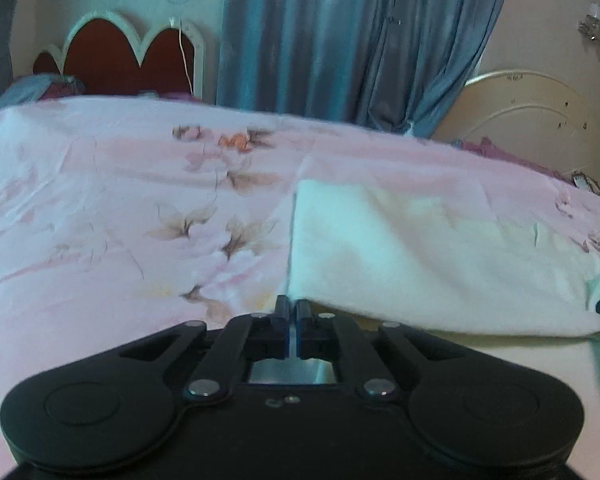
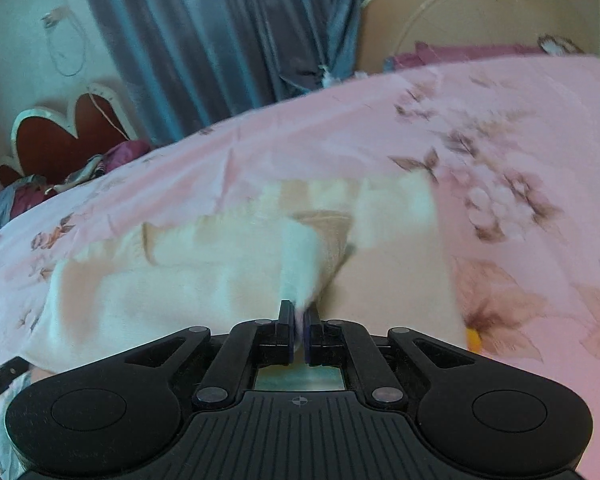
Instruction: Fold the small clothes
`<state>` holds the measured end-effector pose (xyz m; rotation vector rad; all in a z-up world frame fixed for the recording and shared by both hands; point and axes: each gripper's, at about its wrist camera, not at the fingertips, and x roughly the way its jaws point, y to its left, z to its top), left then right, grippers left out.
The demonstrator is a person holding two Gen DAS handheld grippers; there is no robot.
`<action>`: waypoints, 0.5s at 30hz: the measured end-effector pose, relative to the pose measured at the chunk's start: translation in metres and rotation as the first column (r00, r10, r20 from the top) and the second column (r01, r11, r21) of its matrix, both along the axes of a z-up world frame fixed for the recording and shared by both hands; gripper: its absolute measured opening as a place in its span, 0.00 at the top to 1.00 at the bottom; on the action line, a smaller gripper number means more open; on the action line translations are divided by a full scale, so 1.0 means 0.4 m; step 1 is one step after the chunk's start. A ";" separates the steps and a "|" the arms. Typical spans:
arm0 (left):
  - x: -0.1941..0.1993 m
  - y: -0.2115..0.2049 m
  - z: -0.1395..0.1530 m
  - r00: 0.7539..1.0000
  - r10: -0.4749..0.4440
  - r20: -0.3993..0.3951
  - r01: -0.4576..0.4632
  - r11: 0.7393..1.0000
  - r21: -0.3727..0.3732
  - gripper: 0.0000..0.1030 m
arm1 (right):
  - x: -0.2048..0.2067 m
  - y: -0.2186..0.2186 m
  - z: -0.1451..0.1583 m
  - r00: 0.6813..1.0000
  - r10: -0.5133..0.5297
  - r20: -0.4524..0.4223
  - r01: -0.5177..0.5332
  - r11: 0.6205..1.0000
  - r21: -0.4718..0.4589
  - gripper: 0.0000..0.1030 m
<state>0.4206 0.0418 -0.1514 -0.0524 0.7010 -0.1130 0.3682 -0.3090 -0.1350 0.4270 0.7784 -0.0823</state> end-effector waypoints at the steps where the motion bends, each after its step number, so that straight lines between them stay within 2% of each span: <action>1: 0.002 0.000 -0.003 1.000 -0.005 -0.008 0.005 1.000 0.004 0.97 | -0.005 -0.009 -0.001 1.000 -0.007 -0.001 0.007 1.000 0.022 0.98; 5: 0.001 -0.009 0.000 1.000 -0.019 -0.010 0.019 1.000 0.024 0.97 | -0.016 -0.027 0.001 0.999 -0.032 0.010 0.031 0.995 0.091 0.97; 6: 0.002 -0.009 0.001 1.000 -0.018 -0.014 0.018 1.000 0.022 0.97 | -0.023 -0.034 0.004 0.999 -0.043 0.015 0.041 0.993 0.110 0.91; 7: 0.002 -0.009 0.001 1.000 -0.020 -0.015 0.020 1.000 0.024 0.97 | -0.034 -0.042 0.007 0.998 -0.065 0.021 0.062 0.991 0.122 0.67; 8: 0.002 -0.010 0.002 1.000 -0.024 -0.018 0.025 0.999 0.028 0.97 | -0.042 -0.048 0.009 0.996 -0.082 0.032 0.077 0.988 0.135 0.33; 9: 0.002 -0.011 0.001 0.999 -0.029 -0.020 0.030 0.999 0.033 0.97 | -0.053 -0.053 0.012 0.995 -0.089 0.049 0.082 0.987 0.140 0.26; 11: 0.001 -0.013 -0.001 0.999 -0.036 -0.019 0.037 0.998 0.043 0.96 | -0.049 -0.052 0.018 0.995 -0.081 0.051 0.075 0.991 0.114 0.28; 12: -0.001 -0.013 -0.001 0.999 -0.037 -0.020 0.038 0.998 0.044 0.96 | -0.045 -0.052 0.017 0.995 -0.083 0.049 0.078 0.992 0.101 0.32; 13: -0.003 -0.013 -0.001 0.999 -0.036 -0.021 0.037 0.998 0.042 0.96 | -0.037 -0.055 0.013 0.996 -0.084 0.042 0.080 0.992 0.099 0.44; 15: -0.003 -0.014 0.000 0.999 -0.035 -0.025 0.036 0.998 0.046 0.95 | -0.020 -0.059 -0.002 0.996 -0.085 0.025 0.083 0.993 0.090 0.54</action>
